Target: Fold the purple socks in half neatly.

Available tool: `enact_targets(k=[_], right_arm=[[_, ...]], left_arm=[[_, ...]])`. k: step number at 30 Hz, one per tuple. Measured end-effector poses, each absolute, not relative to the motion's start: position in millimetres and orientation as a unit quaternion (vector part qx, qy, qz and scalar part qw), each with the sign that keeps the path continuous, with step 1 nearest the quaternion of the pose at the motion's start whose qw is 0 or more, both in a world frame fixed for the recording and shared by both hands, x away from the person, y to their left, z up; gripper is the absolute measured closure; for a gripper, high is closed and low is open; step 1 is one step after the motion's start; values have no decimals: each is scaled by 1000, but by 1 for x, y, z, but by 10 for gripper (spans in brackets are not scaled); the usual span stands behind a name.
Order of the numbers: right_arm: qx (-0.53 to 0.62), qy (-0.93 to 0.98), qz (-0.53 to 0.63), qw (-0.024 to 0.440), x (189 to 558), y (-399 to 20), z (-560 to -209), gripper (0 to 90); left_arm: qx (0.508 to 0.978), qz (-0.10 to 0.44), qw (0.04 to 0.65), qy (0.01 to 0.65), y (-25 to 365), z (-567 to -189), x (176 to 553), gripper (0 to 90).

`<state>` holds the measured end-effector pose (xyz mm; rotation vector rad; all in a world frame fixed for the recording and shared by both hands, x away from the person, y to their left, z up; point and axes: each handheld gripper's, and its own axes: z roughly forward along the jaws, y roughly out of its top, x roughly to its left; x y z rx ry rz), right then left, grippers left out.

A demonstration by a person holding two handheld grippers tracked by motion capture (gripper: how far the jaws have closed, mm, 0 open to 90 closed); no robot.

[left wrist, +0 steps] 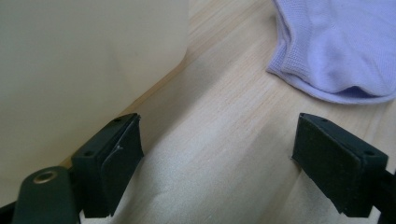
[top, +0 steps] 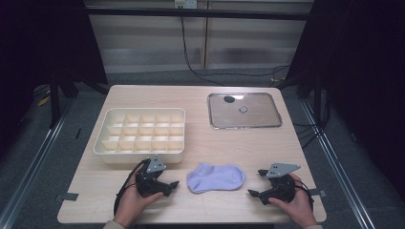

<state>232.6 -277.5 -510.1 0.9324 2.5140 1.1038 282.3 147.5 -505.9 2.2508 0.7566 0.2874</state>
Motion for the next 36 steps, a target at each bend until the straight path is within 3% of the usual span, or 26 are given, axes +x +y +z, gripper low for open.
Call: enact_targets(k=[11,27,36], right_arm=[[311,863,379,123,234,-273,-505,235],[304,869,371,121,238,-269,-500,532],[311,868,364,128,242,-267,-497,728]], left_arm=[[872,54,354,334,146,-495,284,207],[864,3,356,355,135,-478,284,246],[876,-12,321,361,123,-475,287,275]])
